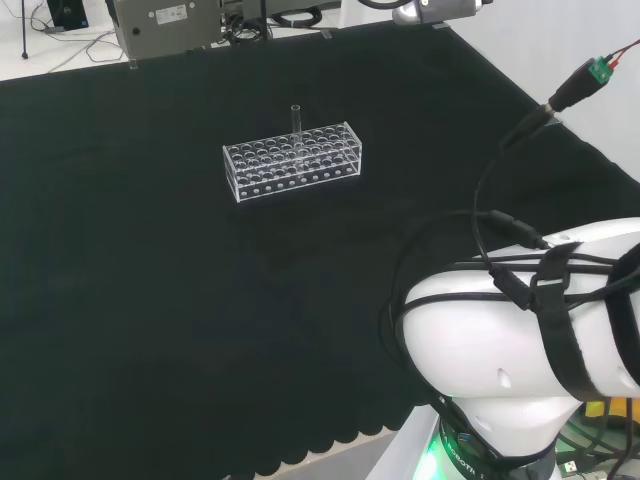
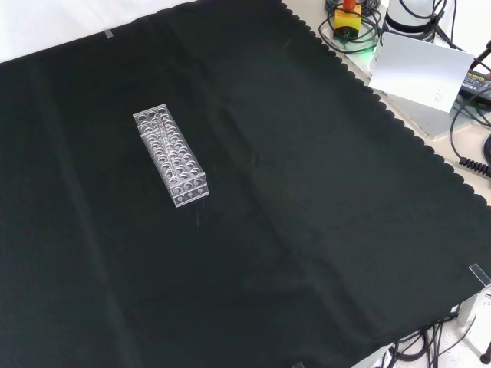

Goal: Pick up the test tube.

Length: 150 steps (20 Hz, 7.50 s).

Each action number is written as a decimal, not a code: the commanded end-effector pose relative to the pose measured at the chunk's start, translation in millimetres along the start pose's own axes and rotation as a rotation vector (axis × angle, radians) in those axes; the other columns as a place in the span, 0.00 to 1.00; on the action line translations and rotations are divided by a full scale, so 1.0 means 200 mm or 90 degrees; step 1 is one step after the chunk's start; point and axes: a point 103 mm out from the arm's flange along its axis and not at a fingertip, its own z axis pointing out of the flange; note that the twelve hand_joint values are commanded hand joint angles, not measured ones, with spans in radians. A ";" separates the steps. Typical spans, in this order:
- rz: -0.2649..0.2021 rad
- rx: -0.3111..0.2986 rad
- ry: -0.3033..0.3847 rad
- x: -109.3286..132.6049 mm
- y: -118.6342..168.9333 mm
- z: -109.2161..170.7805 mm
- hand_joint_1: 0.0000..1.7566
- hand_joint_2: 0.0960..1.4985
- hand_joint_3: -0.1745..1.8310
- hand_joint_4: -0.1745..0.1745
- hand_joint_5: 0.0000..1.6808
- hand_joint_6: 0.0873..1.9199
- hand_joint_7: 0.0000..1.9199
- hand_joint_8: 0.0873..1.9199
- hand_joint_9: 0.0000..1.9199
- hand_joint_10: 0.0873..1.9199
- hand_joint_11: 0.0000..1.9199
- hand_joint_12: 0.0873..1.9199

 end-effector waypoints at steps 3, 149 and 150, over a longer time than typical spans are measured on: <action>-0.008 0.004 -0.005 0.00 0.05 0.01 0.43 0.44 0.40 0.36 0.07 0.01 0.00 0.31 0.00 0.38 0.00 0.76; -0.061 0.179 0.050 0.01 1.58 1.23 0.70 0.40 0.40 0.00 0.79 0.25 0.89 0.24 0.86 0.32 0.75 0.43; -0.060 0.177 0.053 0.00 1.59 1.20 0.70 0.40 0.40 0.00 0.79 0.25 0.89 0.24 0.86 0.32 0.75 0.43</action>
